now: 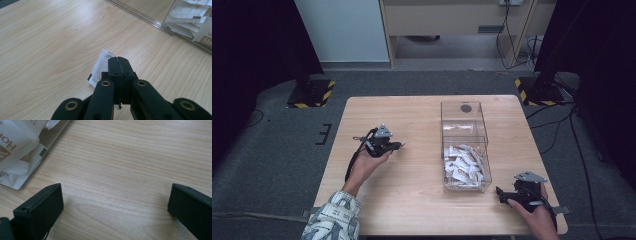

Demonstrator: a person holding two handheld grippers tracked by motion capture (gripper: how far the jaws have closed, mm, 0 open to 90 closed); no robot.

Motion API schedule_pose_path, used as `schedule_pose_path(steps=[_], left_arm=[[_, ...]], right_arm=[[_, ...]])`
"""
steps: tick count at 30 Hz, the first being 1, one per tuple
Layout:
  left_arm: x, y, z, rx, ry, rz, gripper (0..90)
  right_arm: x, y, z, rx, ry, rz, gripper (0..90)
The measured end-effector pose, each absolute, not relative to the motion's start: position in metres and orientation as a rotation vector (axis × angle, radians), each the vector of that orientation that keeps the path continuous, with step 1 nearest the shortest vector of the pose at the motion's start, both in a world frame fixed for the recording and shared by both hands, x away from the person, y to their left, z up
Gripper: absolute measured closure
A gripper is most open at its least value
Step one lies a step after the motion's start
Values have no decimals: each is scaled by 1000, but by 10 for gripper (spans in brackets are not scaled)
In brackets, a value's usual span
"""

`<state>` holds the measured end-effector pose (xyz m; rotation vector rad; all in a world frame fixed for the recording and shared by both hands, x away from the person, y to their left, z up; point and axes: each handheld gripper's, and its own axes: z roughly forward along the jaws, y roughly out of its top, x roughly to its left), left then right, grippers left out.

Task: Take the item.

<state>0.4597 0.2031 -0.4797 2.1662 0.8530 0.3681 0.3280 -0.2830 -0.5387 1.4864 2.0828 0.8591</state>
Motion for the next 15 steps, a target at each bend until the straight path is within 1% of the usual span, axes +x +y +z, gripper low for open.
schedule_pose_path(steps=[15], left_arm=[[469, 205, -491, 2183, 886, 362, 896]], right_arm=[[328, -283, -539, 1487, 2083, 859, 5]])
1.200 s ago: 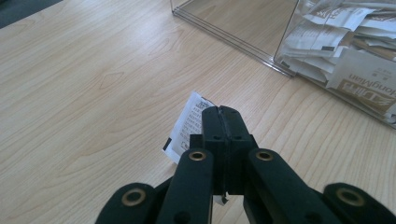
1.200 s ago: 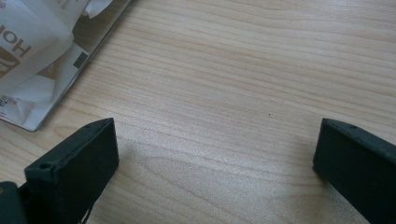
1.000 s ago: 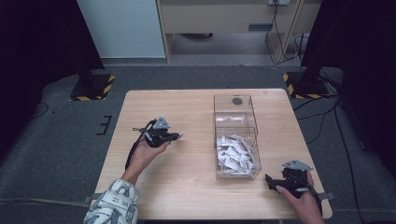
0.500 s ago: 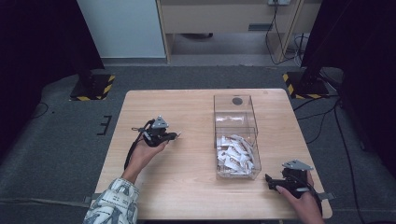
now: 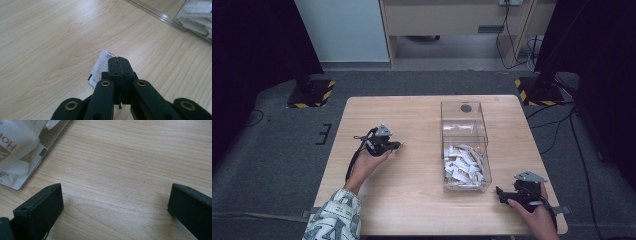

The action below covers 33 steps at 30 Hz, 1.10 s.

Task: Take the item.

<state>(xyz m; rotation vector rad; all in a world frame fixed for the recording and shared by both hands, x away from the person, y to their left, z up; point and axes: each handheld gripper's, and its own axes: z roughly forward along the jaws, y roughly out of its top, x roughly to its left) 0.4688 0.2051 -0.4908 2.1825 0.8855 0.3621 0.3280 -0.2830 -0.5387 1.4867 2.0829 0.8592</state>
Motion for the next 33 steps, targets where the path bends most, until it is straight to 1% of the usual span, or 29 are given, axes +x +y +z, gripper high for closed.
schedule_pose_path(steps=[12, 25, 33], left_arm=[[478, 206, -496, 2197, 926, 394, 889], [487, 205, -511, 2220, 965, 416, 871], [487, 202, -515, 2238, 960, 429, 858]], right_arm=[[328, -283, -539, 1487, 2083, 859, 5], [328, -283, -539, 1486, 2083, 859, 5], [328, -283, -539, 1487, 2083, 859, 5]])
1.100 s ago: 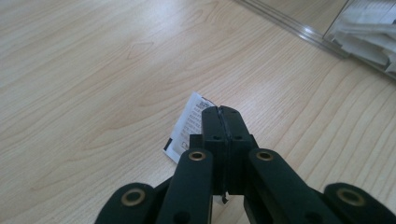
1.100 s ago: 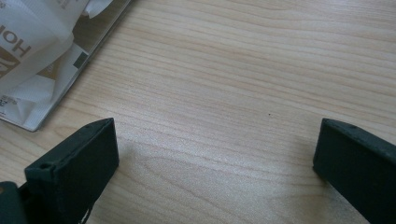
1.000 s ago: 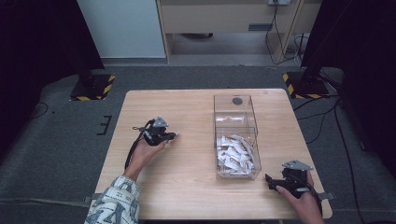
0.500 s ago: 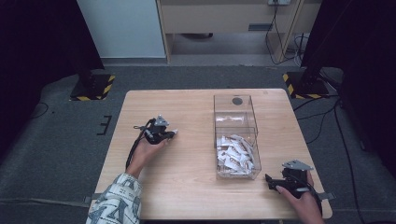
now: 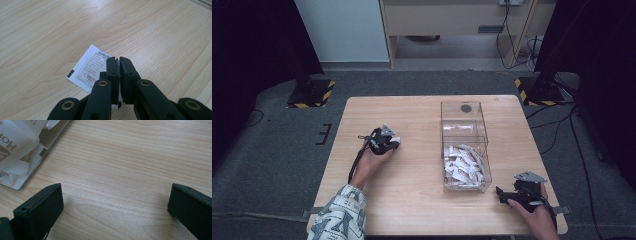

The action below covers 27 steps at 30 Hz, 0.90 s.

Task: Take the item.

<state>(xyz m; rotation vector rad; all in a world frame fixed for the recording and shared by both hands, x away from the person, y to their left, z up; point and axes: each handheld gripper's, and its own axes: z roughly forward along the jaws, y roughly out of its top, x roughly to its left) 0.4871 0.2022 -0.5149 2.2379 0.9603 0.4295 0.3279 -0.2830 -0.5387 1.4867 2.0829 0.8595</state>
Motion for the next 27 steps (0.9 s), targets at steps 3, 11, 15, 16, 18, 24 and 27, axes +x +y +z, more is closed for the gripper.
schedule_pose_path(steps=[3, 11, 15, 16, 18, 24, 27], left_arm=[[487, 202, -515, 2241, 959, 432, 850], [486, 201, -516, 2243, 951, 439, 806], [486, 201, -517, 2244, 942, 437, 774], [485, 201, -517, 2247, 935, 438, 766], [485, 200, -516, 2251, 927, 444, 747], [483, 198, -515, 2236, 911, 460, 647], [482, 197, -513, 2228, 909, 468, 554]], right_arm=[[328, -283, -539, 1487, 2083, 860, 5], [328, -283, -539, 1487, 2083, 860, 5], [328, -283, -539, 1487, 2083, 860, 5], [328, -283, -539, 1486, 2083, 859, 5], [328, -283, -539, 1487, 2083, 860, 5], [328, -283, -539, 1487, 2083, 860, 5], [328, -283, -539, 1487, 2083, 859, 5]])
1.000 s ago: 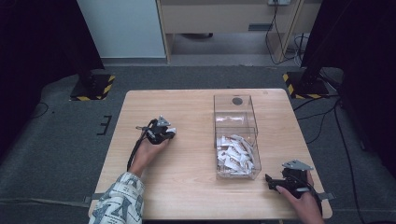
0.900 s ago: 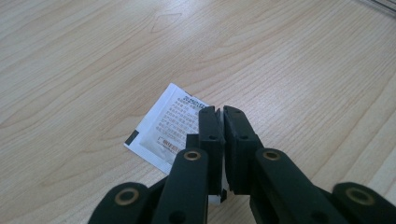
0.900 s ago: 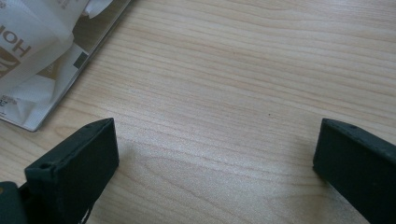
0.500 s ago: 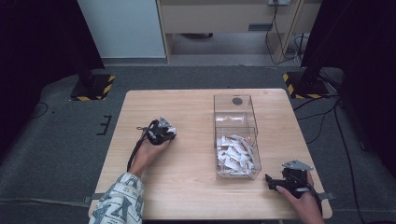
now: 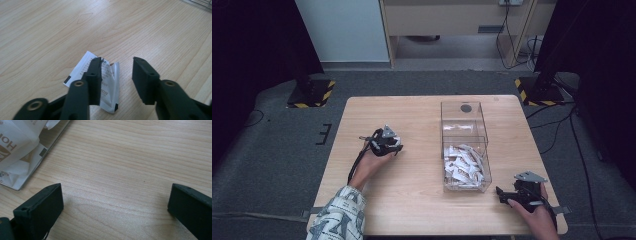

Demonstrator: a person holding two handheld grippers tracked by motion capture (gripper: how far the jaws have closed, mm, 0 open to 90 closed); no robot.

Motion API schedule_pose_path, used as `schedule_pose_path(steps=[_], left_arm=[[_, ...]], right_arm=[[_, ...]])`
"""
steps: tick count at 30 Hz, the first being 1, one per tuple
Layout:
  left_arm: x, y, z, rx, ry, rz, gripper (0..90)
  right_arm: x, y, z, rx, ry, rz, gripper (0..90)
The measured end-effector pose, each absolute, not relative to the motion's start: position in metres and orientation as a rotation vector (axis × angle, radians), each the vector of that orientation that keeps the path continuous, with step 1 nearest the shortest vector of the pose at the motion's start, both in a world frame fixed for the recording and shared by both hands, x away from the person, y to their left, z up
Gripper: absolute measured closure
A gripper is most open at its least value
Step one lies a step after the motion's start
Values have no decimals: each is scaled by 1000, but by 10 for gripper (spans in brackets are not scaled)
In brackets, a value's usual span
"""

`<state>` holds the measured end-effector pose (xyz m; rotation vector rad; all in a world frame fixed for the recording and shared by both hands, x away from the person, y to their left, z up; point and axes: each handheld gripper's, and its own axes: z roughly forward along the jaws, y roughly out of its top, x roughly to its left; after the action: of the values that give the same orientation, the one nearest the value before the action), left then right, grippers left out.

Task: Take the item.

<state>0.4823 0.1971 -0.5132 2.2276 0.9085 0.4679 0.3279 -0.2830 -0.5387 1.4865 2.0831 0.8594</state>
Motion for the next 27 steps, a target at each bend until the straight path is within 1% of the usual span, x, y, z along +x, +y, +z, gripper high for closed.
schedule_pose_path(steps=[2, 4, 12, 13, 16, 19, 20, 27], left_arm=[[481, 196, -512, 2231, 901, 475, 460], [480, 196, -512, 2234, 896, 475, 385], [478, 194, -507, 2215, 902, 488, 177], [477, 193, -506, 2217, 900, 484, 177], [475, 191, -504, 2222, 889, 470, 112], [471, 188, -503, 2238, 864, 468, 86], [467, 187, -501, 2242, 842, 470, 81], [458, 187, -495, 2244, 825, 486, 79]], right_arm=[[328, -283, -539, 1486, 2083, 859, 5], [328, -283, -539, 1487, 2083, 859, 5], [328, -283, -539, 1487, 2083, 859, 5], [328, -283, -539, 1486, 2083, 859, 5], [328, -283, -539, 1486, 2083, 859, 5], [328, -283, -539, 1487, 2083, 859, 5], [328, -283, -539, 1487, 2083, 859, 5], [328, -283, -539, 1487, 2083, 859, 5]])
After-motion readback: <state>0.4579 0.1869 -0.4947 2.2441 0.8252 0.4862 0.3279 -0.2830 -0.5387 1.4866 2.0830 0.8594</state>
